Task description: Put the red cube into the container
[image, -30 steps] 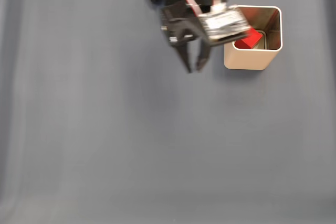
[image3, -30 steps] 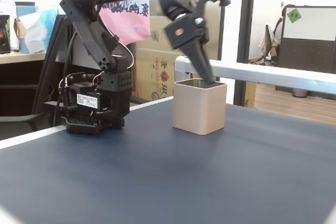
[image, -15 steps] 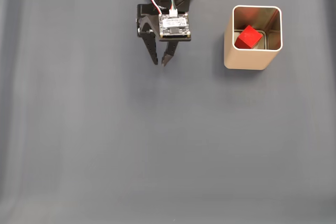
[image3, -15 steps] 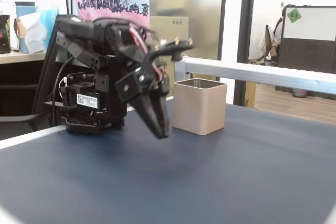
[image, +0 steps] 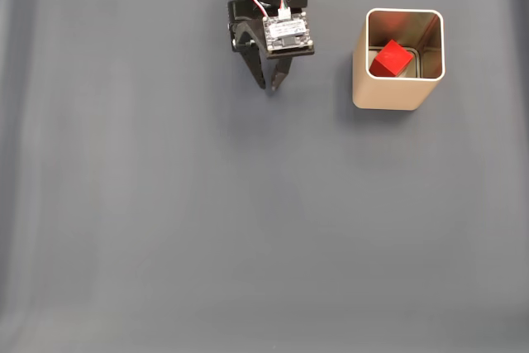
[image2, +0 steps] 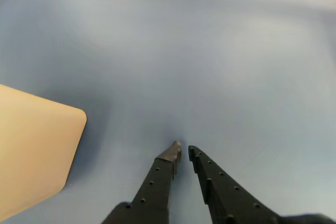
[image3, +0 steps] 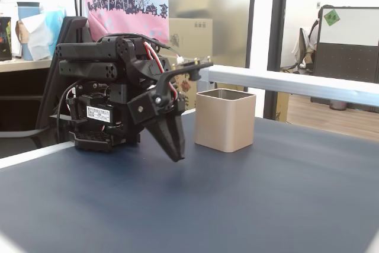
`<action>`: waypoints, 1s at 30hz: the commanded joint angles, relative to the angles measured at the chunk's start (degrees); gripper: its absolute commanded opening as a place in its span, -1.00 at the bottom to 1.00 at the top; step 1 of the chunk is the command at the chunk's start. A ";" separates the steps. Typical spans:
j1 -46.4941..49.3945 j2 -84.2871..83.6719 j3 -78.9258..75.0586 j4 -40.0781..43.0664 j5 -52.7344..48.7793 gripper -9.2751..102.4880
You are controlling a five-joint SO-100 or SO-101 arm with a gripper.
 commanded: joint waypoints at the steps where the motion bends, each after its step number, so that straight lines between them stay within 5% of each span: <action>1: 0.00 2.29 0.62 3.60 2.20 -0.83; 9: 0.79 5.98 0.62 12.57 0.53 -0.82; 30: 1.58 9.23 0.62 13.89 0.35 -0.82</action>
